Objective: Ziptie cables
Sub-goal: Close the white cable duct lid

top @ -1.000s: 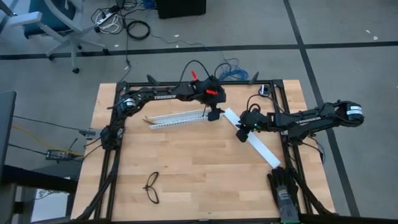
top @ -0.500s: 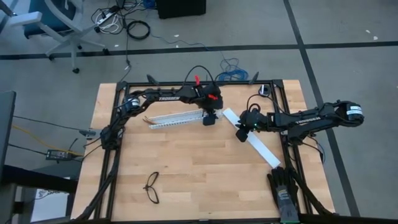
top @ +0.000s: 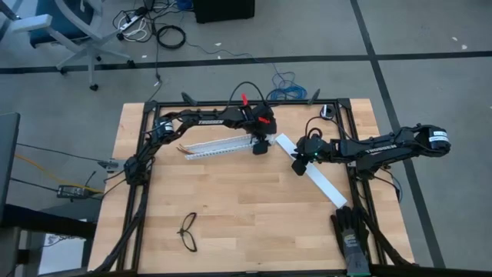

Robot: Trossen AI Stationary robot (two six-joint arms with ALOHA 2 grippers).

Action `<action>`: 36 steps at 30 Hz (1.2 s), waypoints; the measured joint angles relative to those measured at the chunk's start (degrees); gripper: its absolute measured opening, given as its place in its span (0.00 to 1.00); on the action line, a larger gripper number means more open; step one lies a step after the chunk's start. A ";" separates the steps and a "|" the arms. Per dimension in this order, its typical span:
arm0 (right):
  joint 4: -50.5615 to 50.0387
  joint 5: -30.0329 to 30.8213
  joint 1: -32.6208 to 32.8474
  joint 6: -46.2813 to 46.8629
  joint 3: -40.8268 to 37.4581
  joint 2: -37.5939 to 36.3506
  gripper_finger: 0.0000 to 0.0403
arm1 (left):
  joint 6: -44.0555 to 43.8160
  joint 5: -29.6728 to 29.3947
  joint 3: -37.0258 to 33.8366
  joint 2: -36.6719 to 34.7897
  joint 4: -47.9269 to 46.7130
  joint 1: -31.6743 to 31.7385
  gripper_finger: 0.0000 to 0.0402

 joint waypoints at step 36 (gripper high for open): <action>0.00 0.50 0.00 -0.98 0.00 0.00 0.27 | -4.89 1.29 -0.48 -0.96 0.87 1.09 0.57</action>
